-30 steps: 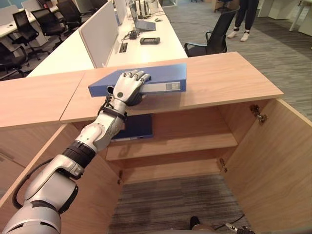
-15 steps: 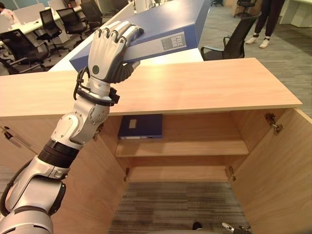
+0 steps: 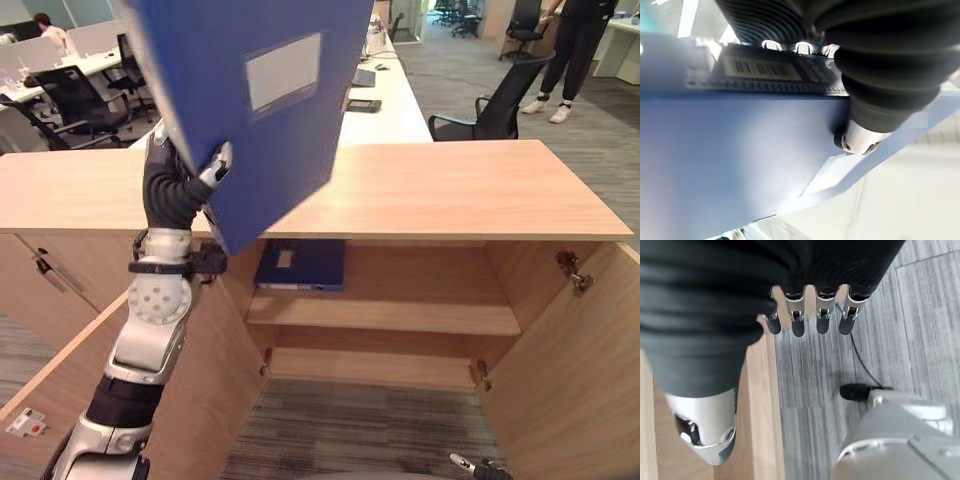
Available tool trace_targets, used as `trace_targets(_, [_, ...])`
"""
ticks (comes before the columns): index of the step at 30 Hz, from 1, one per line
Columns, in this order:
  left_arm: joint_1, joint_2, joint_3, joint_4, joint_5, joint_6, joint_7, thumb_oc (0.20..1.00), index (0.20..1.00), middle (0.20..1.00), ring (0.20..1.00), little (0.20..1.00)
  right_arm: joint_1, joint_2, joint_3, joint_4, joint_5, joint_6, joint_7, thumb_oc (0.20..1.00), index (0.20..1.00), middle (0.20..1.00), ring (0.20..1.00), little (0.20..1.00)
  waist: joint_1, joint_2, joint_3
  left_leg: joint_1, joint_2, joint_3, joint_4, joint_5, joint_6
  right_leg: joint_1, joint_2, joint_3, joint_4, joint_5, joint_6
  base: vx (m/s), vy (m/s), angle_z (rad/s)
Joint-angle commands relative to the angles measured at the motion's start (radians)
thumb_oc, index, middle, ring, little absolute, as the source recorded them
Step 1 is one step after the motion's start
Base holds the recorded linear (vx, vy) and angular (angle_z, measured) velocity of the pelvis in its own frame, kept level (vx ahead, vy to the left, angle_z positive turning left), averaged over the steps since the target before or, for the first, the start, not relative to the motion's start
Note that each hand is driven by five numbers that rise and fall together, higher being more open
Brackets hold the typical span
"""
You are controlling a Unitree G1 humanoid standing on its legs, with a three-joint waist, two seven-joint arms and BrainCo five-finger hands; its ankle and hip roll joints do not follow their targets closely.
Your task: Put the empty folder in the office cabinet
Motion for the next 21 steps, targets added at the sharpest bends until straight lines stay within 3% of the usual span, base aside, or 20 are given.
trace_targets(1, [-0.081,0.020,0.043,-0.057,-0.271,-0.050,-0.159,0.200,0.200,0.200,0.200,0.200,-0.089,-0.005,0.029,-0.015,0.042,-0.013,0.038,1.000,1.000,1.000,1.000,1.000,0.004,-0.015,0.032,-0.014,0.030,-0.029,0.013,-0.029,-0.047,0.082,-0.037,-0.040,0.015,-0.139,0.077,0.00,0.010,0.03])
trace_targets(7, [0.030,0.060,0.074,-0.066,-0.506,-0.006,-0.281,0.200,0.200,0.200,0.200,0.200,-0.114,-0.011,0.042,-0.089,0.075,-0.028,0.070,1.000,1.000,1.000,1.000,1.000,0.020,-0.015,0.035,-0.019,0.028,-0.031,0.013,-0.028,-0.045,0.081,-0.039,-0.039,0.017,-0.138,0.076,0.00,0.006,0.02])
trace_targets(11, [0.071,0.075,0.103,-0.075,-0.553,0.004,-0.303,0.200,0.200,0.200,0.200,0.200,-0.114,-0.013,0.050,-0.121,0.085,-0.034,0.079,1.000,1.000,1.000,1.000,1.000,0.024,-0.016,0.034,-0.018,0.027,-0.032,0.013,-0.029,-0.045,0.082,-0.039,-0.038,0.017,-0.138,0.076,0.00,0.000,0.00])
trace_targets(13, [0.121,0.109,0.141,-0.078,-0.565,0.012,-0.322,0.200,0.200,0.200,0.200,0.200,-0.110,-0.032,0.056,-0.230,0.102,-0.054,0.096,1.000,1.000,1.000,1.000,1.000,0.033,-0.017,0.034,-0.016,0.026,-0.035,0.013,-0.029,-0.045,0.084,-0.040,-0.040,0.019,-0.137,0.077,0.00,0.000,0.00])
trace_targets(14, [0.151,0.118,0.161,-0.085,-0.588,0.020,-0.340,0.200,0.200,0.200,0.200,0.200,-0.102,-0.064,0.053,-0.373,0.121,-0.071,0.111,1.000,1.000,1.000,1.000,1.000,0.035,-0.019,0.036,-0.017,0.026,-0.035,0.013,-0.028,-0.045,0.083,-0.041,-0.040,0.019,-0.137,0.078,0.00,0.000,0.00])
trace_targets(21, [0.205,0.159,0.172,-0.070,-0.571,0.048,-0.371,0.200,0.200,0.200,0.200,0.200,-0.083,-0.184,0.008,-0.725,0.158,-0.097,0.135,1.000,1.000,1.000,1.000,1.000,0.035,-0.022,0.032,-0.013,0.024,-0.032,0.013,-0.030,-0.041,0.082,-0.044,-0.039,0.022,-0.134,0.080,0.00,0.000,0.00])
